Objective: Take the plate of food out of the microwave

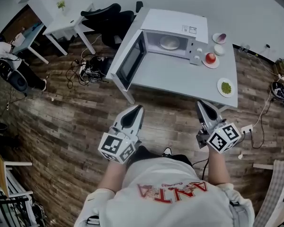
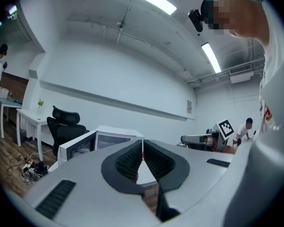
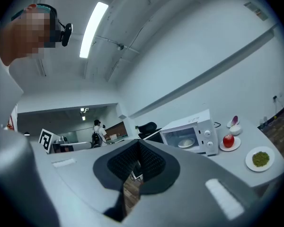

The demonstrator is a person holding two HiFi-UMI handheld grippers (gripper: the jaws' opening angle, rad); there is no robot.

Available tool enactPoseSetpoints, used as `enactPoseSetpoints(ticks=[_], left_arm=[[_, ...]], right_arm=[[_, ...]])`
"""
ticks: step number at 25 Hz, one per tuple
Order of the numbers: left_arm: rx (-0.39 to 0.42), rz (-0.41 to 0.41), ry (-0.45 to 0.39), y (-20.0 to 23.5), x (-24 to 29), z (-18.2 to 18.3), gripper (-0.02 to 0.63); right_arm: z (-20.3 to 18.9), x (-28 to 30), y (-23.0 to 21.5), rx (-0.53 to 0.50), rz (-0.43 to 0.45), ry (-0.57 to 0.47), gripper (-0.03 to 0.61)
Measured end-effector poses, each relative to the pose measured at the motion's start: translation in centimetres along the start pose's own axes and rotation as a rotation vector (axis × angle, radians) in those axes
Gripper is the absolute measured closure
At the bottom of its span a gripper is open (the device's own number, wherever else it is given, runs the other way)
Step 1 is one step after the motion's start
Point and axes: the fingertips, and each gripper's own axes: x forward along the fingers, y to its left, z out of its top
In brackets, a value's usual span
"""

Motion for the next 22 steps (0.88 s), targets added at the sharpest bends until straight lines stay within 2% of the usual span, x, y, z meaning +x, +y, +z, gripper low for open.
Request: enactPoseSetpoints(ticks=[3, 7, 14, 22], left_arm=[[0.002, 0.019, 0.013, 0.9, 2.0, -0.3, 0.597], [0.016, 0.002, 0.014, 2.1, 5.5, -0.3, 0.597], [0.010, -0.045, 0.010, 5.7, 13.5, -0.2, 0.597], [0.012, -0.097, 0.026, 11.4, 20.9, 1.4, 0.597]], right_arm=[[-0.4, 1.6, -1.7, 0.036, 0.009, 0.009, 0.578], [-0.2, 4.0, -4.0, 0.030, 0.009, 0.026, 0.578], [1.3, 8.2, -9.5, 0.010, -0.059, 0.033, 0.578], [2.4, 17.1, -13.4, 0.078, -0.122, 0.040, 0.578]])
